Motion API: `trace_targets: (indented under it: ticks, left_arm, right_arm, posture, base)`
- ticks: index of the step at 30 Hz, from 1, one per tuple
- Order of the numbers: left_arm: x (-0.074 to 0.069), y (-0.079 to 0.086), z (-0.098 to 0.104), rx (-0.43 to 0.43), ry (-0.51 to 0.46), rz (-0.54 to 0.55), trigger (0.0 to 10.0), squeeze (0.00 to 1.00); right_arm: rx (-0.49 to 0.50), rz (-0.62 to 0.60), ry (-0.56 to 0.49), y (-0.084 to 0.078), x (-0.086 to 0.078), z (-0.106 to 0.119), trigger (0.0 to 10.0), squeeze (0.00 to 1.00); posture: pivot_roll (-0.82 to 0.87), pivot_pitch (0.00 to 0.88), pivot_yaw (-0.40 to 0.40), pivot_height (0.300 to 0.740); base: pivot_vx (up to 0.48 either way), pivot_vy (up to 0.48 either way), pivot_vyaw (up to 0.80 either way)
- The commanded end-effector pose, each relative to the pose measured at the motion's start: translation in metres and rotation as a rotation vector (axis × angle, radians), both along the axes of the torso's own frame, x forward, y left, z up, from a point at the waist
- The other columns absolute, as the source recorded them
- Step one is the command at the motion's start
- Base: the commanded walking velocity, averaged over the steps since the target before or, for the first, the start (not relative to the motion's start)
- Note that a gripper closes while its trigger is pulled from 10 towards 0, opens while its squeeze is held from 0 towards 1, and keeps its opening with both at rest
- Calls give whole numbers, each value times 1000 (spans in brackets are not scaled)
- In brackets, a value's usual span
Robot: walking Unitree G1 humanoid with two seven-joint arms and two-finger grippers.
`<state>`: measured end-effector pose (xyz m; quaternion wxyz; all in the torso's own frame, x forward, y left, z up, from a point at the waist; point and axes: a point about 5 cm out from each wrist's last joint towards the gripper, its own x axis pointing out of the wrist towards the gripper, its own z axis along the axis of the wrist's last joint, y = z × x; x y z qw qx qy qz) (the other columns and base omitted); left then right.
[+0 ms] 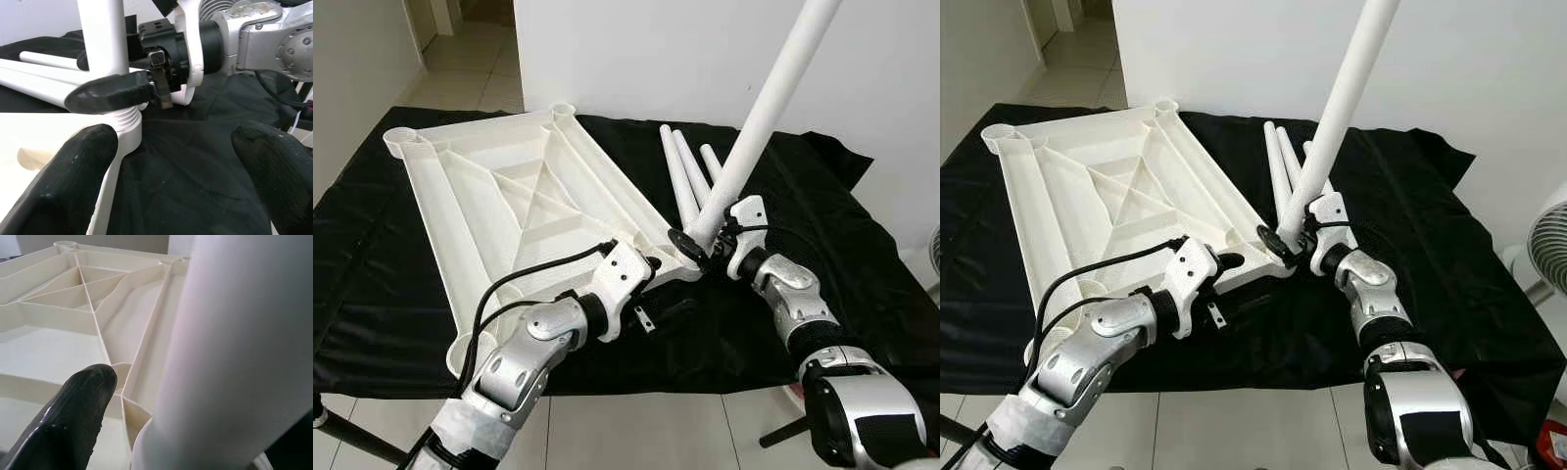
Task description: Building children table
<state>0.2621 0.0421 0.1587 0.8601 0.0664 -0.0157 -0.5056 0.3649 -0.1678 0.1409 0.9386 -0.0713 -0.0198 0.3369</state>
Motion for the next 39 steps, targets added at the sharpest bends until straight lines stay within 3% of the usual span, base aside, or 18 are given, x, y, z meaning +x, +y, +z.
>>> trace_targets:
  ticks: [1, 3, 4, 5, 9, 10, 16, 17, 27, 35, 39]
  left_arm:
    - [4, -2, 0, 2, 0, 53, 10000, 0]
    - [4, -3, 1, -2, 0, 52, 10000, 0]
    - [3, -5, 2, -7, -2, 43, 10000, 0]
    - [3, -7, 2, -9, -5, 36, 10000, 0]
    - [2, -8, 3, -10, -6, 31, 10000, 0]
    - [2, -9, 3, -11, -8, 27, 10000, 0]
    - [2, -11, 5, -18, -14, 23, 10000, 0]
    - [2, -11, 5, -18, -14, 22, 10000, 0]
    - [1, -13, 6, -20, -17, 0, 10000, 0]
    - [1, -14, 8, -21, -28, -14, 10000, 0]
    - [1, -14, 9, -23, -30, -16, 10000, 0]
  right_arm:
    - [-28, 5, 16, -4, 1, 0, 5412, 0]
    - [-36, 5, 15, -4, 1, 1, 5412, 0]
    - [-42, 10, 21, -3, 2, 0, 4196, 0]
    - [-45, 10, 30, -3, 3, 0, 1882, 0]
    - [-46, 10, 37, -3, 3, -1, 1882, 0]
    - [-73, -9, 39, -4, 3, -2, 0, 0]
    - [-74, -35, 76, -7, 2, -10, 0, 0]
    - [-72, -41, 78, -7, 2, -11, 10000, 0]
    - [-34, -127, 129, -8, 2, -20, 10000, 0]
    - [99, -168, 211, -6, 1, -28, 10000, 0]
    - [118, -175, 222, -6, 2, -29, 10000, 0]
  posture:
    - [43, 0, -72, 740]
    - [43, 0, -72, 740]
    - [45, 0, -72, 740]
    - [47, 0, -73, 740]
    - [48, 0, -74, 740]
    - [48, 0, -74, 740]
    - [48, 0, -74, 740]
    - [46, 0, -74, 740]
    - [42, 0, -66, 740]
    - [41, 0, -68, 740]
    - [40, 0, -69, 740]
  base:
    - [0, 0, 0]
    - [0, 0, 0]
    - [0, 0, 0]
    - [0, 0, 0]
    - [0, 0, 0]
    - [0, 0, 0]
    - [0, 0, 0]
    - [0, 0, 0]
    - [0, 0, 0]
    - [0, 0, 0]
    - [0, 0, 0]
